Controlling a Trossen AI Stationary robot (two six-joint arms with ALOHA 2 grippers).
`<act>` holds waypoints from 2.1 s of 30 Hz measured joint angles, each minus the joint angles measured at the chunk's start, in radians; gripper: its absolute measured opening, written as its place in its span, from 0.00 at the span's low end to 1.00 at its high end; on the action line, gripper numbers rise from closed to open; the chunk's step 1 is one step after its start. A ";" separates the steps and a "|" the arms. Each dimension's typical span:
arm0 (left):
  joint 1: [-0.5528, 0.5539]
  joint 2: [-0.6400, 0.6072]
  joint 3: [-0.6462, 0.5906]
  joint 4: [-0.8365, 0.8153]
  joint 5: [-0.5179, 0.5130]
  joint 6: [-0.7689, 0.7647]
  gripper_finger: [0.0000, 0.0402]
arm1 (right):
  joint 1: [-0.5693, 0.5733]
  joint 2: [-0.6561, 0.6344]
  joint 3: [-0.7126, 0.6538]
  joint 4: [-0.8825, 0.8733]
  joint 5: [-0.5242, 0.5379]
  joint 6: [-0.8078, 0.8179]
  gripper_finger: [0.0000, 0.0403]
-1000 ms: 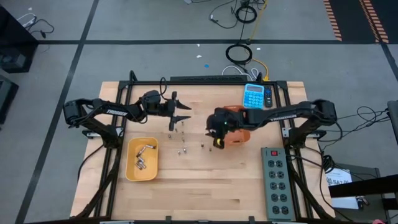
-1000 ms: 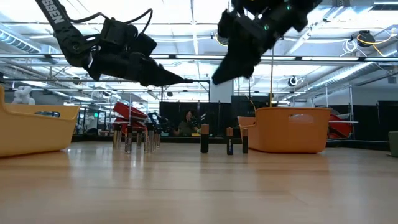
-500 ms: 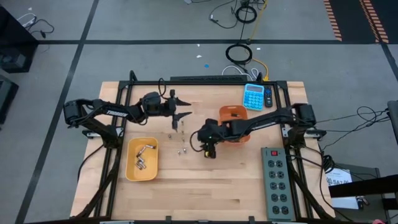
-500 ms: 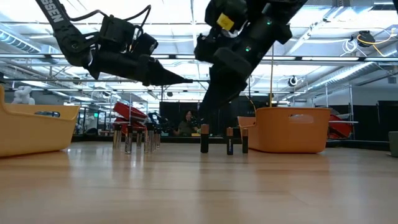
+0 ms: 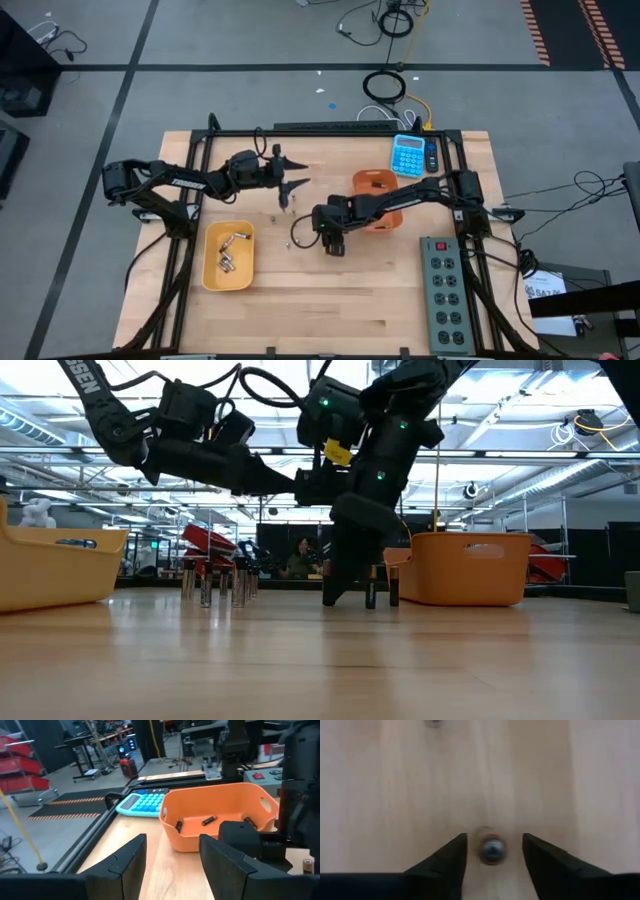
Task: Sort batteries
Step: Put the black brown battery into the orange bin
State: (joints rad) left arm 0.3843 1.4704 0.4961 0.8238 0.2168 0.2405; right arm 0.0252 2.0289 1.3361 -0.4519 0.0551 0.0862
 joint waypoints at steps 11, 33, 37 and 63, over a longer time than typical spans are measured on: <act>-0.001 0.000 0.000 0.000 -0.011 -0.045 0.48 | -0.012 -0.007 0.000 0.017 -0.004 -0.021 0.02; -0.001 0.000 0.000 -0.003 -0.013 -0.053 0.48 | 0.004 0.012 0.066 0.023 0.022 -0.025 0.45; -0.001 0.000 0.000 -0.002 -0.014 -0.053 0.48 | 0.003 0.029 0.065 0.071 0.024 -0.046 0.47; -0.001 0.000 0.000 -0.003 -0.045 -0.053 0.48 | -0.031 0.107 0.069 0.103 -0.048 -0.094 0.09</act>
State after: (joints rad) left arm 0.3837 1.4704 0.4965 0.8211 0.1719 0.1871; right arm -0.0055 2.1357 1.4049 -0.3493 0.0071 -0.0081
